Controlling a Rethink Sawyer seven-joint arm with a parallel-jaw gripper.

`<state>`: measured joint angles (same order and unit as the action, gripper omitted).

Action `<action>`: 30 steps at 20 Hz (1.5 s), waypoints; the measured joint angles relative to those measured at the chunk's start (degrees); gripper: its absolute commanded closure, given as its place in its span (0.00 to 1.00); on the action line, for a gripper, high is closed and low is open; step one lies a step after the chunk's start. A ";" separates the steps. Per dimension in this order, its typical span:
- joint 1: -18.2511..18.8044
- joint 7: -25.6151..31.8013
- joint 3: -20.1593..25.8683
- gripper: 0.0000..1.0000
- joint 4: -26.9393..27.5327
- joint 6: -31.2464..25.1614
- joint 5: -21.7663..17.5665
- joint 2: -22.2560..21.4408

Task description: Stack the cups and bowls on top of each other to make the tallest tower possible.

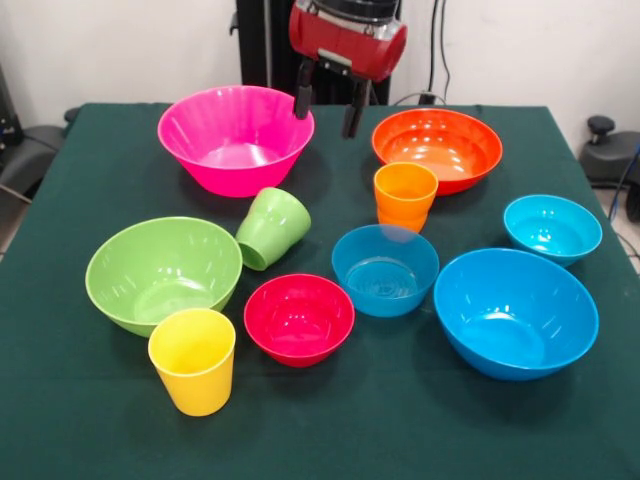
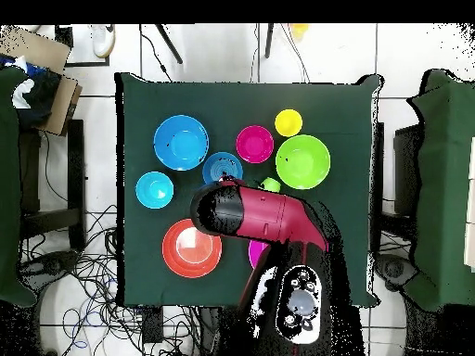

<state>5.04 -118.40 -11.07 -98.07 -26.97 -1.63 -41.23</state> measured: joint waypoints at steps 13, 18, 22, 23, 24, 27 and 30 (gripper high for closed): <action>0.27 0.00 0.07 0.00 -0.41 3.39 0.08 3.51; 0.31 0.00 0.07 0.00 -0.64 3.39 0.12 3.69; 0.21 0.00 0.07 0.00 -1.22 3.17 0.47 2.67; 0.12 0.00 0.06 0.00 -1.38 2.86 0.63 2.18; -0.13 0.00 0.05 0.00 -1.56 1.90 0.87 1.12; -0.63 0.00 -0.03 0.00 -1.63 -0.54 1.32 -0.61; -1.11 0.00 -0.08 0.00 -1.65 -3.47 1.81 -2.48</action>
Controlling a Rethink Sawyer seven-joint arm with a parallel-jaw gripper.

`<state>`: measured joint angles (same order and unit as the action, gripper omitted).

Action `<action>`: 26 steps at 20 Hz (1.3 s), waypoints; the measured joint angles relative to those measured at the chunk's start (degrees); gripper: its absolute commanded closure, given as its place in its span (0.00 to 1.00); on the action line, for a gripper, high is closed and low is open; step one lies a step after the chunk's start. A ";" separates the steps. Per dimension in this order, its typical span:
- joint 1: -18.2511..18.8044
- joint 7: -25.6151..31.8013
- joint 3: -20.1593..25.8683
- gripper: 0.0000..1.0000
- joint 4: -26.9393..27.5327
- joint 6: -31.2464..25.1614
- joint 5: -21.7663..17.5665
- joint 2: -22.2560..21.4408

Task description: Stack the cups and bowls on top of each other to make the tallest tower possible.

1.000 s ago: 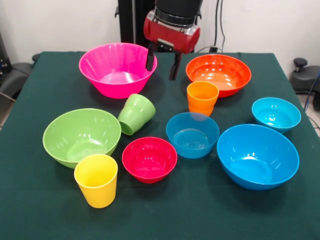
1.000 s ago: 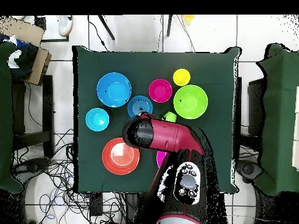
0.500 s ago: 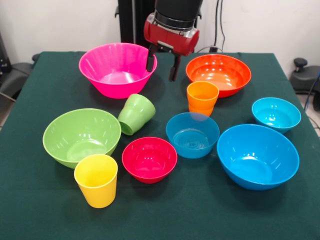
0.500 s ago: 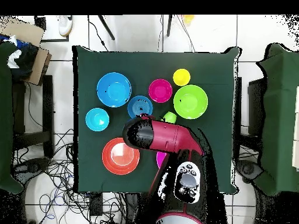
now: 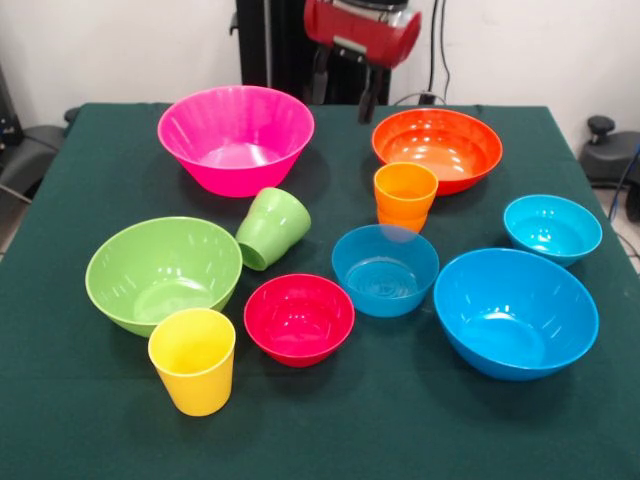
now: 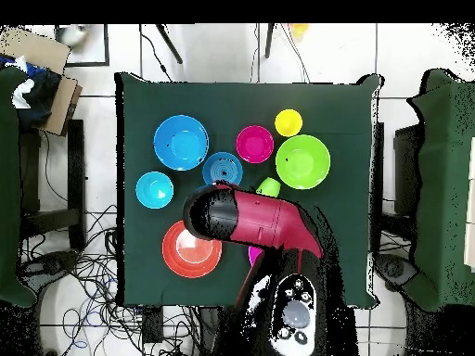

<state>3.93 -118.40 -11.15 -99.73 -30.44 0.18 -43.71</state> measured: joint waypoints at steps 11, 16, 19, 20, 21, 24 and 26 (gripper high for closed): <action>-1.59 0.00 -0.54 0.00 -0.05 -6.74 1.45 -5.29; -3.48 -0.02 -1.00 0.00 -0.05 -7.06 3.05 -5.86; -5.40 -0.29 -1.42 0.00 -0.06 -7.06 4.70 -5.83; -5.92 -0.41 -1.54 0.00 -0.06 -7.06 5.17 -5.83; -6.40 -0.54 -1.67 0.00 -0.06 -7.06 5.58 -5.83; -7.41 -0.82 -1.95 0.00 -0.06 -7.06 6.38 -5.83; -7.88 -0.87 -2.08 0.00 -0.06 -7.07 6.71 -5.81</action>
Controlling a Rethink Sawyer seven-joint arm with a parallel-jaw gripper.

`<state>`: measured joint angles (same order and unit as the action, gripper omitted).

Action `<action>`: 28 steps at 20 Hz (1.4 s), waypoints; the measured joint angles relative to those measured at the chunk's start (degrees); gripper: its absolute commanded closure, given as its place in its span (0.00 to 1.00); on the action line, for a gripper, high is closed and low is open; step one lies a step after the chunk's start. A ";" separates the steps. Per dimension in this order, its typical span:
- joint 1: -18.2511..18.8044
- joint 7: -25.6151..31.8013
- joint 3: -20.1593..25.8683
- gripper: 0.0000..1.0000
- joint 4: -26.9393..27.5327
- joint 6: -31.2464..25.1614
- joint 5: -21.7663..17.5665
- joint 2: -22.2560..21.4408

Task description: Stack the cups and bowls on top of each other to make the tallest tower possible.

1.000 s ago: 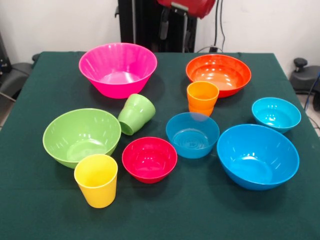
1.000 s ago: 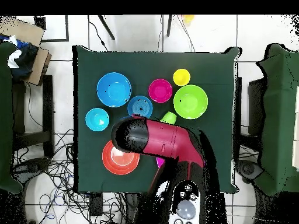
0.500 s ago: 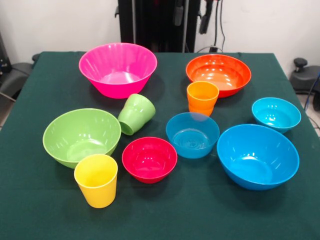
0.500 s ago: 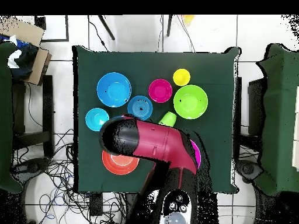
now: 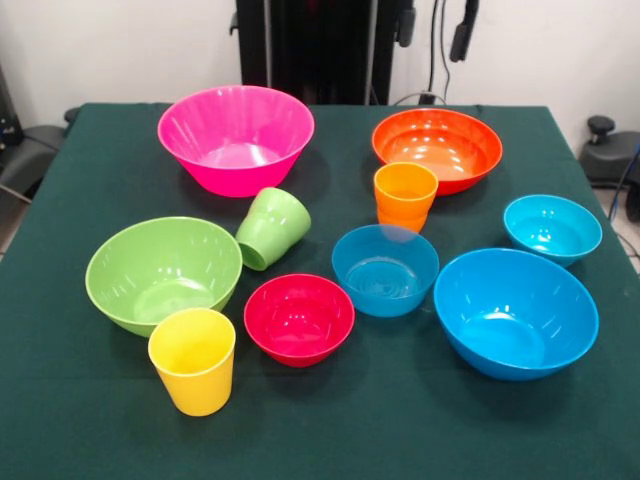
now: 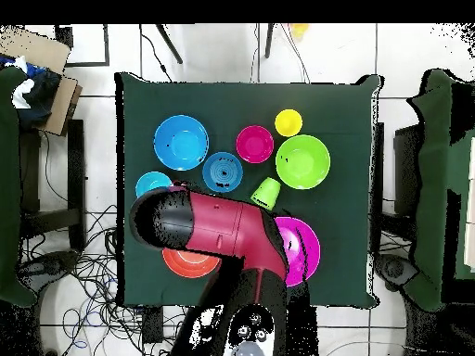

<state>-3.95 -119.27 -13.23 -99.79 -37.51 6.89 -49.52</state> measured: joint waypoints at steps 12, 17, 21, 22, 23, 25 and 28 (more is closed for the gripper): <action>0.09 0.00 -1.00 0.00 0.03 0.01 0.57 1.20; 0.76 0.00 -1.35 0.00 0.30 0.01 0.46 2.16; 1.54 0.00 -1.49 0.00 0.37 0.00 0.36 2.83; 1.92 0.00 -1.61 0.00 0.52 0.01 0.32 3.32; 2.08 0.00 -1.62 0.00 0.57 0.01 0.31 3.48; 2.76 0.00 -1.62 0.00 0.80 0.04 0.31 4.08; 3.96 0.00 -1.65 0.00 1.22 0.17 0.31 5.14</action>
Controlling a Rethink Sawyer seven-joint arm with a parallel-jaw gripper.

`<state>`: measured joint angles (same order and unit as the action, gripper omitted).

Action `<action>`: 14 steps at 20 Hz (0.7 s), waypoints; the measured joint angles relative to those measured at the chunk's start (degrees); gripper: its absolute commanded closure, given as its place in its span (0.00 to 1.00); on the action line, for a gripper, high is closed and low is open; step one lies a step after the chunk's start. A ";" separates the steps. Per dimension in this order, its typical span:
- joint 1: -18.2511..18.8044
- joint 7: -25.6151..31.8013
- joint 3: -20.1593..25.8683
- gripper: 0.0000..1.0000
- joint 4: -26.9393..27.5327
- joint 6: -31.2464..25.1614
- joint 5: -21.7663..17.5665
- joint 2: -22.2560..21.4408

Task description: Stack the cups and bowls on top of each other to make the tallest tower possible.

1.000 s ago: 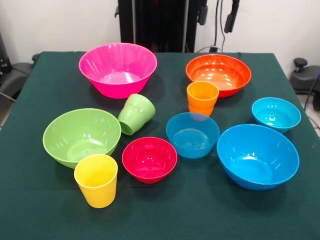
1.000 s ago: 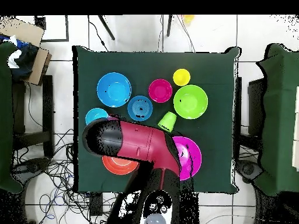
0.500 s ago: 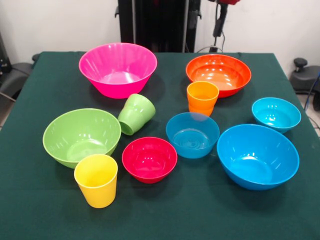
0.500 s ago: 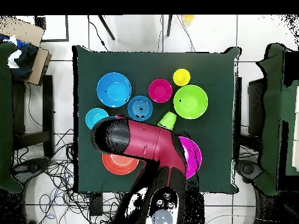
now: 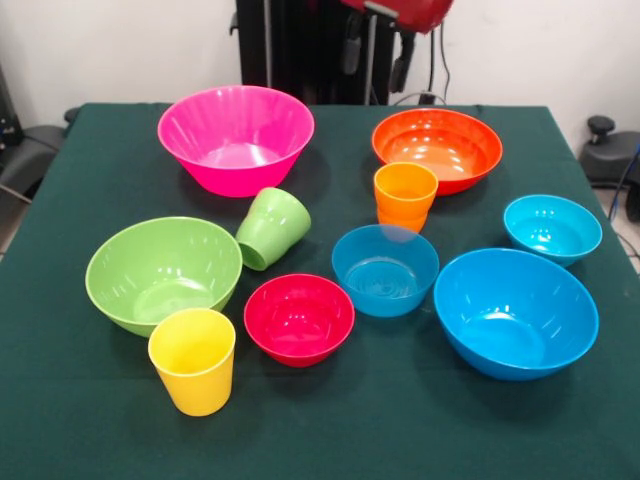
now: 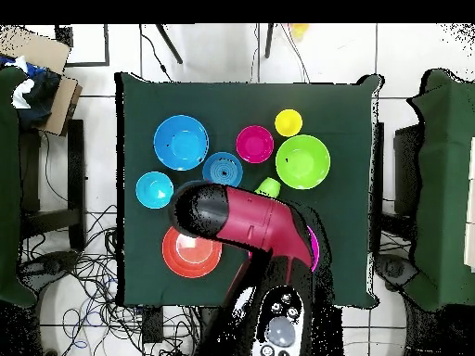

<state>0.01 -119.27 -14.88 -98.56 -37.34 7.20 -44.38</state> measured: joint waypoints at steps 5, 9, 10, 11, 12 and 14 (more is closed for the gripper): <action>0.91 0.00 -0.11 0.00 0.68 0.18 0.00 1.30; 0.95 0.00 -0.16 0.00 1.12 0.18 0.00 1.95; 0.95 0.00 -0.16 0.00 1.19 0.17 0.00 2.10; 0.95 0.00 -0.16 0.00 1.27 0.18 0.00 2.25; 0.95 0.00 -0.16 0.00 1.42 0.18 0.00 2.53; 0.92 0.00 -0.20 0.00 1.66 0.18 0.00 3.03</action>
<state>0.93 -119.27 -15.08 -96.90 -37.16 7.20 -41.35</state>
